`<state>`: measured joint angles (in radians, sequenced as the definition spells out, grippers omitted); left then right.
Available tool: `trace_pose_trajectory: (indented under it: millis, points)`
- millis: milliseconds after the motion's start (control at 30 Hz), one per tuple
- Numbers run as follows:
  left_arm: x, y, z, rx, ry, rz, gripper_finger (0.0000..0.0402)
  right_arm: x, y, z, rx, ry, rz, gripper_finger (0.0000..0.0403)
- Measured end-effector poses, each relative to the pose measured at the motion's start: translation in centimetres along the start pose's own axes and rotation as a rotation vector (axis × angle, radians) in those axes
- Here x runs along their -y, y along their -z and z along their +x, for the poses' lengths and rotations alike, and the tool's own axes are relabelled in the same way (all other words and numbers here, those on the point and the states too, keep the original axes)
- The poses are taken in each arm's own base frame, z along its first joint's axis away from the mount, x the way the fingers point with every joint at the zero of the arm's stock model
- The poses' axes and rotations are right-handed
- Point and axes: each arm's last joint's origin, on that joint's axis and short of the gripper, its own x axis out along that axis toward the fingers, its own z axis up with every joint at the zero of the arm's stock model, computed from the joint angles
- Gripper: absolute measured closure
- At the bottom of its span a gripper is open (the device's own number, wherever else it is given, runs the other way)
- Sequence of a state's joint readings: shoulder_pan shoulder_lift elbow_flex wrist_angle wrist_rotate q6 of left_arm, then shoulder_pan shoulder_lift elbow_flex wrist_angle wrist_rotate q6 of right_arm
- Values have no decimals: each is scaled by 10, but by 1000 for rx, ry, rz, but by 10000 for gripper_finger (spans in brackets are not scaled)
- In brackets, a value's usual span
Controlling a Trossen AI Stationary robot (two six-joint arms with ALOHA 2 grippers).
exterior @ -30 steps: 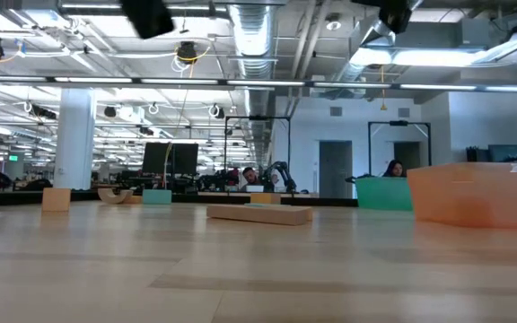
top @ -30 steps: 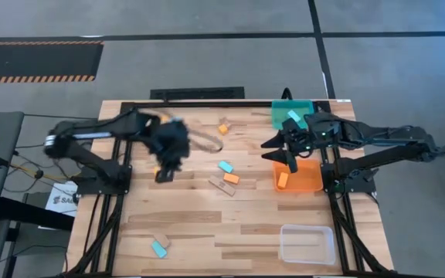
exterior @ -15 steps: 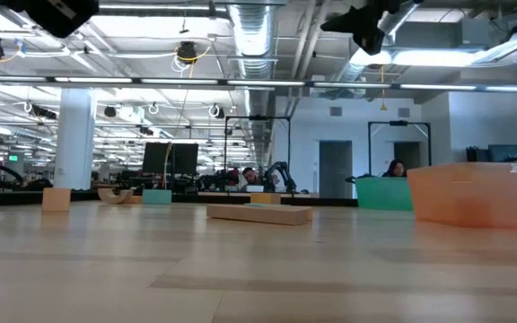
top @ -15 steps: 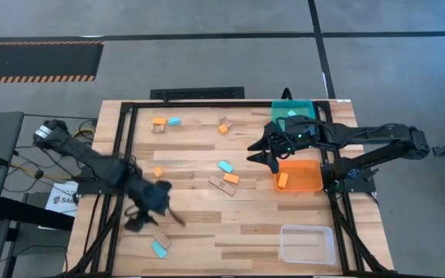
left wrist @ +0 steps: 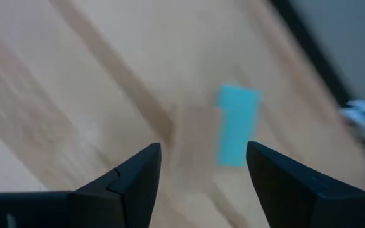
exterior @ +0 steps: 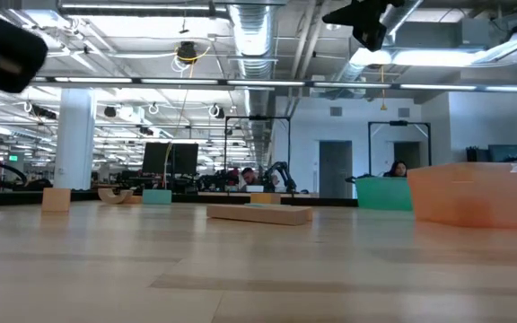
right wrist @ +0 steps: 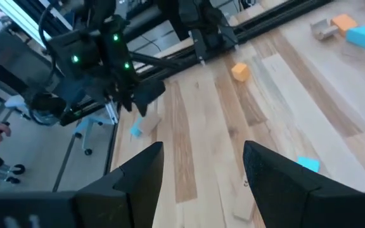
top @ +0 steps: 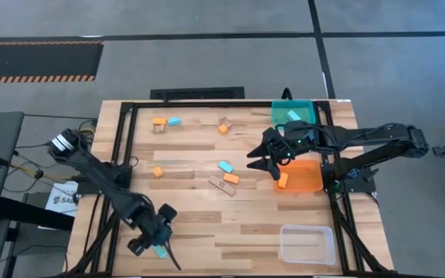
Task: Sort & place blocks by color
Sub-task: Put the brown block into the transparent bin
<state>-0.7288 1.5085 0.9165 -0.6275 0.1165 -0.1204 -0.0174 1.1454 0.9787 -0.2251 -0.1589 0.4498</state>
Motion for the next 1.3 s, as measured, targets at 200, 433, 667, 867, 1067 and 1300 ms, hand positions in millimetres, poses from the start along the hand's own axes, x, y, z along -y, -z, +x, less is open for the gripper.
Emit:
trace_pose_trajectory:
  millis: [200,433,667,867,1067,1300]
  points:
    - [-1,-2,26,-58,-24,24,180,0,0,0,-1,0,6,163]
    - [3,1,38,-78,-30,73,180,0,0,0,0,0,6,163]
    - [2,6,40,-86,-42,71,227,0,0,0,0,0,6,163]
    - [3,7,41,-94,-25,81,303,0,0,0,0,1,6,163]
    - [-8,4,23,-26,-110,29,302,-1,-1,-7,-2,-22,14,163]
    - [-43,-2,-14,130,-265,-43,302,-11,-8,-40,-21,-18,58,163]
